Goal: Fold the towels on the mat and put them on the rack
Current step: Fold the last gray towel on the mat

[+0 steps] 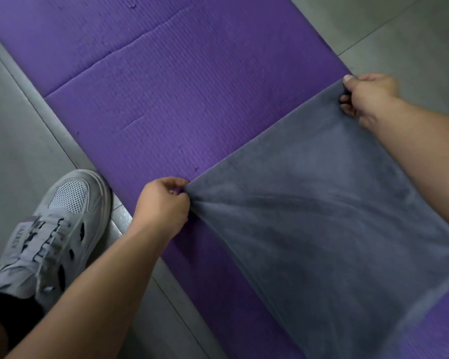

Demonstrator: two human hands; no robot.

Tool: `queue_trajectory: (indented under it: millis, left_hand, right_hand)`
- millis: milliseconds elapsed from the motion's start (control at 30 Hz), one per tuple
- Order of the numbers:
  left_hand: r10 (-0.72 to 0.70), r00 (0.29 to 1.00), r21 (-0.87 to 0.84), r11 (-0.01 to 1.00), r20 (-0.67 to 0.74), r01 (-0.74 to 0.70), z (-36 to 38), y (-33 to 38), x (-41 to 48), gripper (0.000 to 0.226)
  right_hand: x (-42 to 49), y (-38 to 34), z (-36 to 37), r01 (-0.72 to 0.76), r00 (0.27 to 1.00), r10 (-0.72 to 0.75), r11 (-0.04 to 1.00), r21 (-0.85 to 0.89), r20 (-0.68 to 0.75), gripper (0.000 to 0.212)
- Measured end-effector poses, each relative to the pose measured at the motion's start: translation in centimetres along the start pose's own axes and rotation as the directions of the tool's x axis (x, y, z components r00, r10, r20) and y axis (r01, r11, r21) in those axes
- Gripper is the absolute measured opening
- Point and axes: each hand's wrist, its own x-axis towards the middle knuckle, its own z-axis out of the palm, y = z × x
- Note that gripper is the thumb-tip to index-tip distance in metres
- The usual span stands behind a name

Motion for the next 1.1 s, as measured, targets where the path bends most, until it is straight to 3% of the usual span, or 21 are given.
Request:
queue_trajectory:
  millis: [167, 333, 400, 433, 467, 533, 600, 667, 733, 833, 967, 1100]
  left_hand:
    - [0.051, 0.998, 0.185, 0.982, -0.021, -0.047, -2.1, 1.1, 1.8, 0.028]
    - [0.355, 0.913, 0.531, 0.823, -0.203, -0.202, -3.2, 2.8, 3.1, 0.02]
    - [0.327, 0.913, 0.441, 0.876, -0.245, -0.195, -3.5, 3.2, 3.9, 0.018]
    - [0.253, 0.935, 0.274, 0.944, -0.25, -0.182, -3.6, 3.2, 4.2, 0.017]
    - [0.166, 0.961, 0.054, 0.986, -0.22, -0.158, -3.7, 3.3, 4.3, 0.019]
    - [0.094, 0.985, -0.297, 0.946, -0.144, -0.133, -4.0, 3.5, 4.1, 0.02]
    - [0.18, 0.979, -0.424, 0.883, -0.092, -0.202, -4.3, 4.0, 2.8, 0.025]
    - [0.283, 0.957, -0.446, 0.849, -0.066, -0.282, -4.4, 4.1, 0.9, 0.025]
    - [0.353, 0.936, -0.453, 0.834, -0.004, -0.316, -4.5, 3.7, -1.0, 0.019]
    - [0.477, 0.865, -0.382, 0.837, 0.155, -0.392, -4.5, 2.6, -4.3, 0.019]
    - [0.545, 0.725, -0.129, 0.827, 0.421, -0.547, -3.2, 0.2, -8.9, 0.013]
    - [0.543, 0.622, 0.11, 0.697, 0.564, -0.709, 0.2, -2.1, -12.1, 0.02]
  right_hand:
    - [0.7, -1.3, 1.9, 0.047, 0.999, -0.047, 0.999, -0.005, 0.005, 0.025]
    - [1.4, -3.7, 4.7, 0.085, 0.996, -0.085, 0.996, 0.013, 0.027, 0.023]
    - [1.5, -4.3, 5.8, 0.077, 0.995, -0.078, 0.997, 0.016, 0.068, 0.015]
    - [1.4, -4.5, 6.2, 0.07, 0.994, -0.072, 0.997, 0.028, 0.086, 0.014]
    - [1.3, -4.7, 6.5, 0.06, 0.993, -0.065, 0.997, 0.049, 0.096, 0.016]
    - [1.0, -5.3, 6.3, 0.043, 0.993, -0.056, 0.992, 0.117, 0.106, 0.024]
    - [0.6, -5.9, 5.2, 0.012, 0.995, -0.032, 0.979, 0.204, 0.099, 0.03]
    - [0.3, -6.3, 3.4, -0.034, 0.995, 0.005, 0.956, 0.291, 0.099, 0.033]
    - [-0.1, -6.3, 0.9, -0.067, 0.996, 0.041, 0.939, 0.338, 0.084, 0.033]
    - [-1.6, -5.6, -3.2, -0.138, 0.989, 0.108, 0.925, 0.353, 0.103, 0.016]
    - [-4.2, -2.9, -10.0, -0.187, 0.982, 0.152, 0.888, 0.419, 0.114, 0.011]
    - [-6.7, 1.3, -16.0, -0.174, 0.985, 0.163, 0.914, 0.366, 0.06, 0.015]
